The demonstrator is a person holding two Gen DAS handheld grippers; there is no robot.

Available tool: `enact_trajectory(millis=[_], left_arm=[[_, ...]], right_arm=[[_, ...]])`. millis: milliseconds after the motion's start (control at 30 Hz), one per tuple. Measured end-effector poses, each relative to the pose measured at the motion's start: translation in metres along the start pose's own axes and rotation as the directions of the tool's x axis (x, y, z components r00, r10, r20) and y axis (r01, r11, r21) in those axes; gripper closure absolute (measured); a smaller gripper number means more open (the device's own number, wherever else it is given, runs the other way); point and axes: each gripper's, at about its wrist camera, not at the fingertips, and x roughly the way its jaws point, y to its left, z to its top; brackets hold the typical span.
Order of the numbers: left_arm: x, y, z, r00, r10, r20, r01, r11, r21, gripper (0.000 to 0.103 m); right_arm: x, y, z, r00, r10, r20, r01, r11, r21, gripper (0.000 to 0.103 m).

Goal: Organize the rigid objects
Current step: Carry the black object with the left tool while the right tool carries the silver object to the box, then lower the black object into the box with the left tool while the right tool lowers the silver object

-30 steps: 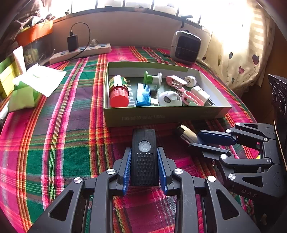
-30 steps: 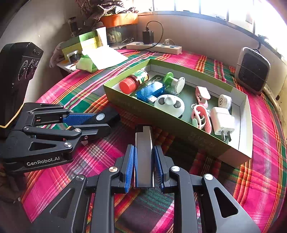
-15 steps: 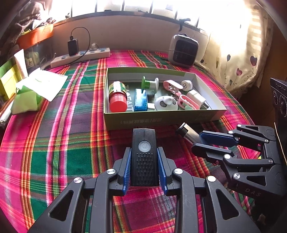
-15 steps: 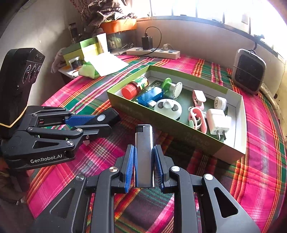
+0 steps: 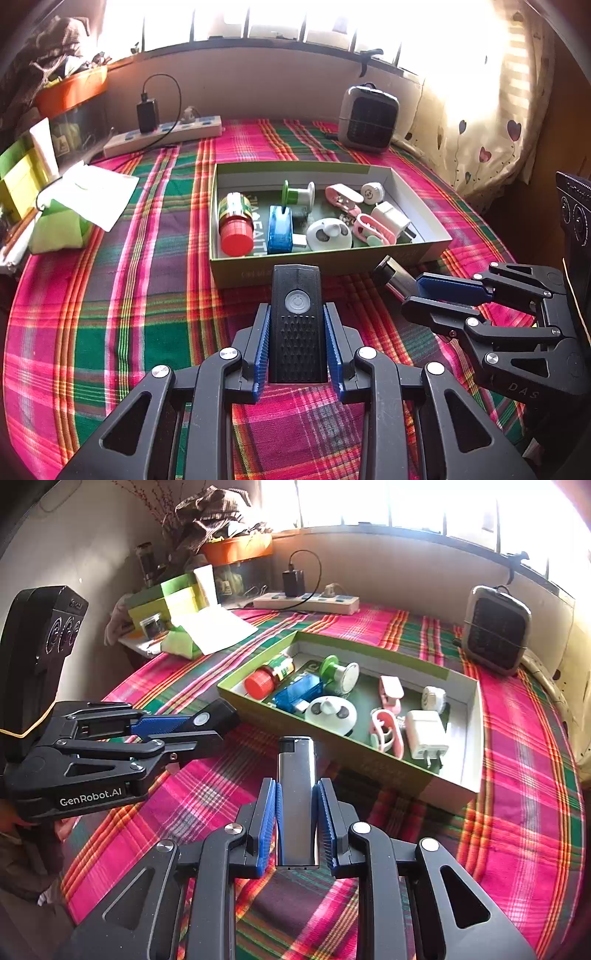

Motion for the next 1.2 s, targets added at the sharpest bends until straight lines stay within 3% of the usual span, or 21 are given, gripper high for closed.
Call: enact_trajectory(millis=[600, 1200], left_arm=[[0.003, -0.009, 0.032, 0.999, -0.023, 0.041, 0.022, 1.0, 0.015, 0.077], [0.032, -0.011, 0.062, 0.999, -0.037, 0.031, 0.036, 0.999, 0.02, 0.077]], right_arm=[[-0.019, -0.034, 0.019, 0.997, -0.05, 0.064, 0.045, 0.996, 0.072, 0.079], [-0.001, -0.073, 0.045, 0.993, -0.112, 0.047, 0.104, 0.985, 0.141, 0.079]])
